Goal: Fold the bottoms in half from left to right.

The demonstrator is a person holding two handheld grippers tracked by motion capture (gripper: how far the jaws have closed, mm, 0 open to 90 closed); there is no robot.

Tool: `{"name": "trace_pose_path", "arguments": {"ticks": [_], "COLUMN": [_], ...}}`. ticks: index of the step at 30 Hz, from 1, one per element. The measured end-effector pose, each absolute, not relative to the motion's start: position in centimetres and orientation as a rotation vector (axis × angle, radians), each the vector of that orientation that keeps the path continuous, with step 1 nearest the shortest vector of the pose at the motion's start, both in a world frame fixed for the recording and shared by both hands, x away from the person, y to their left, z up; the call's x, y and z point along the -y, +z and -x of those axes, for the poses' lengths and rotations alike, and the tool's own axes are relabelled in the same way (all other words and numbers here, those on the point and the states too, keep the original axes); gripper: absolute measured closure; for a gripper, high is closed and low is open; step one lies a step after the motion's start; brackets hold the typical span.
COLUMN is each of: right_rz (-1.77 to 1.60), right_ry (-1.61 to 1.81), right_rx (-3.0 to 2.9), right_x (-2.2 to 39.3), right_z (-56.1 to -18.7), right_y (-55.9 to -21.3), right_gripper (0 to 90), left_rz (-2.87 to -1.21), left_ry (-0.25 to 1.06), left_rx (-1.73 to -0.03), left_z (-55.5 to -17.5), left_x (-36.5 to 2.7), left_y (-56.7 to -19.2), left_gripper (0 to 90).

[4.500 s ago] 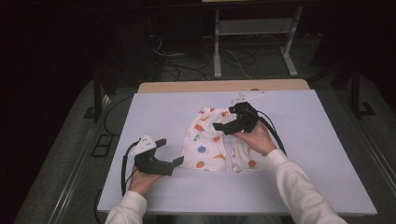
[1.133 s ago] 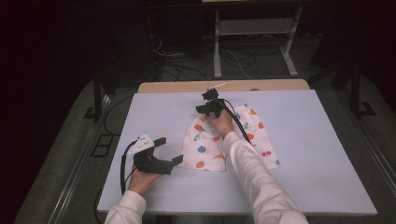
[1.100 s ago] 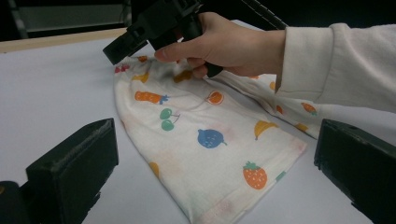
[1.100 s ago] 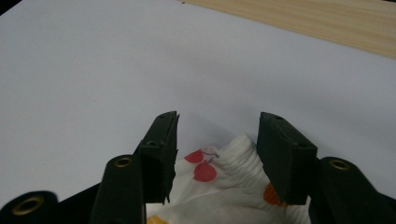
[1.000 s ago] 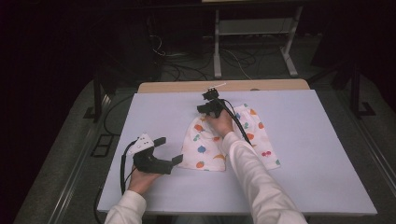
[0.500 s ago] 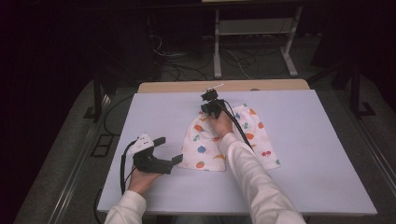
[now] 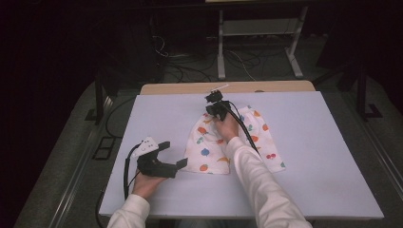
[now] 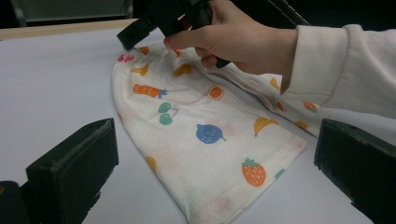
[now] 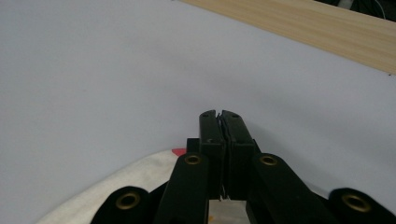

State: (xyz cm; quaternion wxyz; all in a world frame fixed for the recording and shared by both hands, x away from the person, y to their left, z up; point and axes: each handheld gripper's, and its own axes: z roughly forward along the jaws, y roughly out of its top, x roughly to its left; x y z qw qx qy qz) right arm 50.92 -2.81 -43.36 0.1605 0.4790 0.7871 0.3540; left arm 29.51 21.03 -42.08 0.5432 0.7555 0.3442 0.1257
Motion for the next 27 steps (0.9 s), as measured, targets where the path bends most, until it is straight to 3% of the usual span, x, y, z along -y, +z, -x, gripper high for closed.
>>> {"name": "trace_pose_path", "arguments": {"ticks": [27], "right_rz": [-1.316], "right_ry": [1.107], "right_rx": [-2.232], "right_x": [4.3], "right_z": [-49.2], "right_y": [-42.5], "right_gripper": [86.9], "left_rz": [-1.954], "left_ry": [0.206], "left_rx": [-1.015], "left_z": [-33.0], "left_x": [-21.1], "left_y": [-41.0], "left_gripper": [0.0]}}
